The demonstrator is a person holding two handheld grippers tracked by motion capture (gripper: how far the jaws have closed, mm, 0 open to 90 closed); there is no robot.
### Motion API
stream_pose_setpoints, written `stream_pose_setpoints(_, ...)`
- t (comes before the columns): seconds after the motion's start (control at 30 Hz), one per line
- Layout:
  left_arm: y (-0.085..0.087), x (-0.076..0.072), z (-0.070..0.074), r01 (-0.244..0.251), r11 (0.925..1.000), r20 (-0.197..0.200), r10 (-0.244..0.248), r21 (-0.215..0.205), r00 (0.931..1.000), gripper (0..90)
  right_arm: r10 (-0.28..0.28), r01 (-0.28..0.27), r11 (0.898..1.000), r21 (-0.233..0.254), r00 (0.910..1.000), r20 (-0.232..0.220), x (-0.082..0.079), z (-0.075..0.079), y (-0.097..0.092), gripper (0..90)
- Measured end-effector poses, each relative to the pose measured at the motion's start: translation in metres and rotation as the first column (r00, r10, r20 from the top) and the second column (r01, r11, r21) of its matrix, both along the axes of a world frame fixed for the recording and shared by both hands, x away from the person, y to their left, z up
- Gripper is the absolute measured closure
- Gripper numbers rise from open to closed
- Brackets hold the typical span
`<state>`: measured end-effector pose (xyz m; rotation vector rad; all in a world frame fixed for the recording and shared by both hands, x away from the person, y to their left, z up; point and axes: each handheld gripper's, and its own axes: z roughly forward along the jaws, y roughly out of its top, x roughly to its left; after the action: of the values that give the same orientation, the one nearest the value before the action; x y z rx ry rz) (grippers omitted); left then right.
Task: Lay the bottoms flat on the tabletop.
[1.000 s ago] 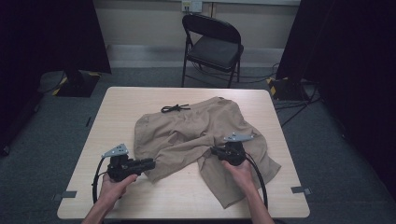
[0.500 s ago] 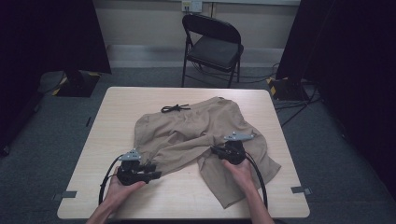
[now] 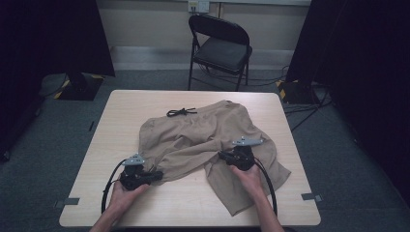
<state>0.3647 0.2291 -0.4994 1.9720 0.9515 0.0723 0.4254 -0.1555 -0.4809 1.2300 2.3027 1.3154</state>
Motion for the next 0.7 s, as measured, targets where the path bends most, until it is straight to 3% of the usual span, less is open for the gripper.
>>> stream_pose_setpoints(0.17,0.008,-0.011,0.014,0.012,0.9964,0.017,-0.011,-0.084,0.9998,85.9,0.020,-0.020,1.000,0.009,0.9997,0.016,-0.008,0.010,-0.001,85.8)
stream_pose_setpoints(0.27,0.013,-0.020,0.024,0.021,0.9895,0.036,-0.016,-0.143,0.9992,86.0,0.034,-0.035,0.999,0.006,0.9987,0.037,-0.017,0.019,-0.002,85.8)
stream_pose_setpoints(0.47,0.025,-0.041,0.039,0.033,0.9826,0.078,-0.019,-0.183,0.9967,86.1,0.073,-0.073,0.997,0.007,0.9943,0.078,-0.038,0.036,-0.003,85.8)
stream_pose_setpoints(0.7,0.041,-0.068,0.055,0.031,0.9660,0.115,-0.001,-0.257,0.9934,86.0,0.130,-0.131,0.991,-0.004,0.9842,0.120,-0.073,0.054,0.001,85.8)
